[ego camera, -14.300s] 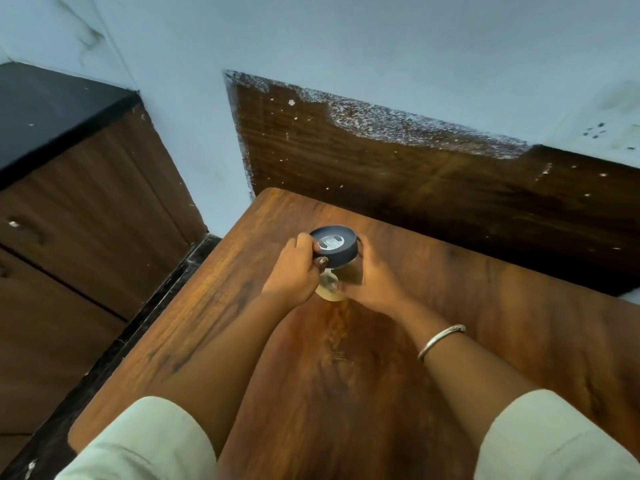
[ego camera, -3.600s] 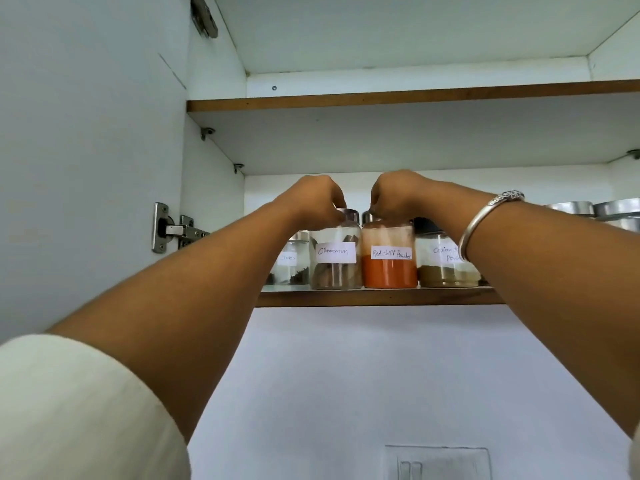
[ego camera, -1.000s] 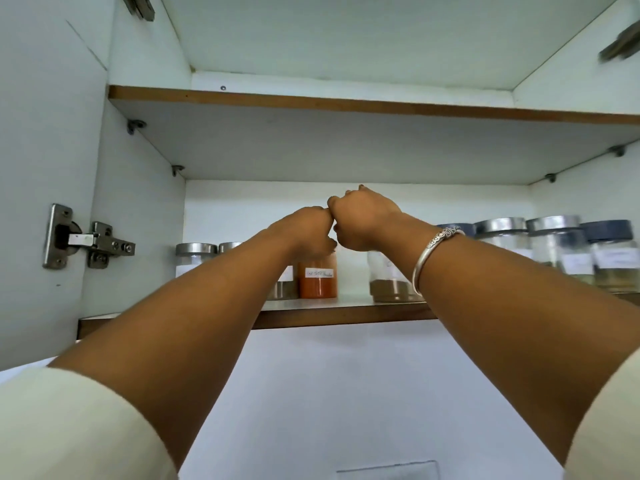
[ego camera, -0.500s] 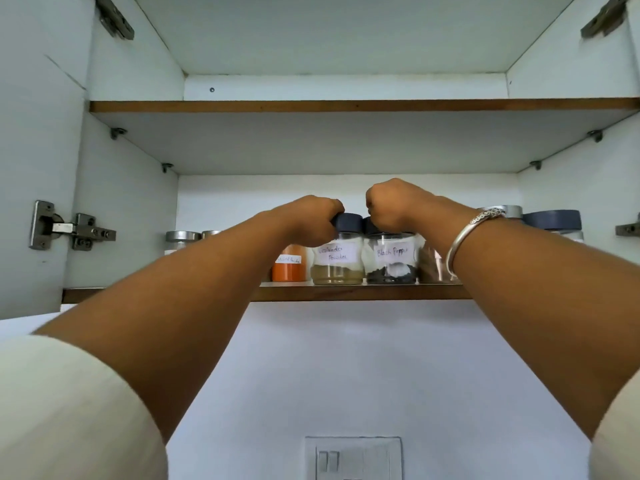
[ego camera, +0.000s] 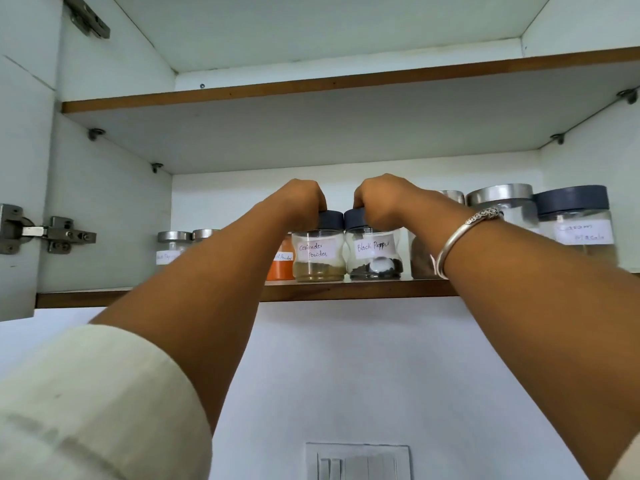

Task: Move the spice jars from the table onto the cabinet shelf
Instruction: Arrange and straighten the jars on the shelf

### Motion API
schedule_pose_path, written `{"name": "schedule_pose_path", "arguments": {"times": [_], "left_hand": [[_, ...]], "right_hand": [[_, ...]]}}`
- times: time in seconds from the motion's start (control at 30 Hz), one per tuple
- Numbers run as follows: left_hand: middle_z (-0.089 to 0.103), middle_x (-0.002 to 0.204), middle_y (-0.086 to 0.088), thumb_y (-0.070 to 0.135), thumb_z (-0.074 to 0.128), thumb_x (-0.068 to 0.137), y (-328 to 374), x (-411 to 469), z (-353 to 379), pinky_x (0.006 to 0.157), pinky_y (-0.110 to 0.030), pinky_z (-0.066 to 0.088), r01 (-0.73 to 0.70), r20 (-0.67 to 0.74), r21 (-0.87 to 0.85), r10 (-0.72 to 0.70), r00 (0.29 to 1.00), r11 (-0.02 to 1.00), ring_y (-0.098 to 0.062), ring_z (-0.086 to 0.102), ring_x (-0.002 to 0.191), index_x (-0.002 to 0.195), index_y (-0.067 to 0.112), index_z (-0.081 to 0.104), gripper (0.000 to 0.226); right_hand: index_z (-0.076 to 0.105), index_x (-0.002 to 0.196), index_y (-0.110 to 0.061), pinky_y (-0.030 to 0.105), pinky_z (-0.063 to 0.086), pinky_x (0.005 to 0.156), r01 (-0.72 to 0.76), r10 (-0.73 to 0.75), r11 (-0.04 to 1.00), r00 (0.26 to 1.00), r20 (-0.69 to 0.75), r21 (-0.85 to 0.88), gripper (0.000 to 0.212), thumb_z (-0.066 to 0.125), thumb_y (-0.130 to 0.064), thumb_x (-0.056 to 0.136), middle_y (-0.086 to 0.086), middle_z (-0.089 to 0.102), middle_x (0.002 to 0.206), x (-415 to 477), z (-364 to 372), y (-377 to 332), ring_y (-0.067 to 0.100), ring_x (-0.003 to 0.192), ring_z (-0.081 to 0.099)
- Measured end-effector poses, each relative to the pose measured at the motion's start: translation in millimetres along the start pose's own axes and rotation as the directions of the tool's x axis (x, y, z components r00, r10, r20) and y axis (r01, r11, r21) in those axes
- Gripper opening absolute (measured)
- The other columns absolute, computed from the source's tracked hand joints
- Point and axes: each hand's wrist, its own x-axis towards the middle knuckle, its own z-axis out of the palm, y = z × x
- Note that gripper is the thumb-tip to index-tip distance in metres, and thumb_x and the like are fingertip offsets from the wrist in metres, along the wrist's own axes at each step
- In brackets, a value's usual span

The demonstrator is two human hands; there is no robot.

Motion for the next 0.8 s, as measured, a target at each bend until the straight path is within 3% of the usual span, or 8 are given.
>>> {"name": "schedule_pose_path", "arguments": {"times": [0.23,0.3,0.47,0.6,0.73,0.8], "left_hand": [[0.067,0.088,-0.007,0.014,0.059,0.086,-18,32,34,0.067,-0.029,0.046,-0.018,-0.010,0.045,0.019,1.000,0.999,-0.024,0.056,0.081,0.095,0.012,0.072,0.016],[0.063,0.080,-0.006,0.013,0.057,0.086,-22,39,44,0.063,-0.028,0.042,-0.030,-0.008,0.073,0.030,1.000,0.997,-0.023,0.052,0.077,0.090,0.010,0.070,0.014],[0.048,0.065,0.005,0.008,0.050,0.086,-37,59,66,0.065,-0.029,0.038,-0.074,0.024,0.109,0.071,0.997,0.991,-0.021,0.048,0.076,0.075,0.021,0.056,0.018],[0.051,0.071,0.005,0.005,0.047,0.086,-40,72,76,0.067,-0.031,0.042,-0.077,0.073,0.111,0.069,0.995,0.991,-0.022,0.052,0.079,0.082,0.024,0.058,0.022],[0.060,0.087,-0.003,0.001,0.044,0.083,-40,75,78,0.064,-0.031,0.040,-0.083,0.169,0.133,0.060,0.984,0.988,-0.024,0.053,0.082,0.095,0.019,0.061,0.027],[0.060,0.093,-0.007,0.002,0.045,0.084,-38,76,81,0.059,-0.027,0.038,-0.076,0.228,0.154,0.040,0.973,0.985,-0.024,0.053,0.081,0.105,0.012,0.060,0.028]], "right_hand": [[0.059,0.119,-0.012,0.037,0.050,0.089,-0.030,0.034,0.998,0.997,0.068,-0.060,0.036,0.046,-0.006,0.086,0.009,0.060,0.117,36,30,1,0.030,0.105,0.057],[0.058,0.121,-0.012,0.036,0.050,0.085,-0.039,0.051,0.994,0.992,0.119,-0.097,0.037,0.047,-0.006,0.085,0.008,0.060,0.115,45,39,-2,0.029,0.102,0.056],[0.063,0.105,-0.009,0.033,0.048,0.071,-0.042,0.081,0.978,0.979,0.185,-0.205,0.028,0.046,-0.003,0.083,0.004,0.056,0.076,67,51,-7,0.028,0.081,0.058],[0.066,0.099,-0.009,0.037,0.053,0.078,-0.011,0.071,0.964,0.974,0.214,-0.267,0.026,0.045,-0.006,0.083,0.005,0.061,0.079,82,62,-5,0.028,0.085,0.064],[0.059,0.074,-0.007,0.039,0.053,0.084,-0.002,0.104,0.930,0.960,0.259,-0.367,0.014,0.050,-0.004,0.084,0.007,0.059,0.072,92,70,-7,0.029,0.082,0.062],[0.061,0.078,-0.009,0.041,0.052,0.088,0.016,0.105,0.916,0.955,0.278,-0.402,0.010,0.051,-0.006,0.082,0.009,0.063,0.082,98,72,-6,0.030,0.089,0.064]]}}
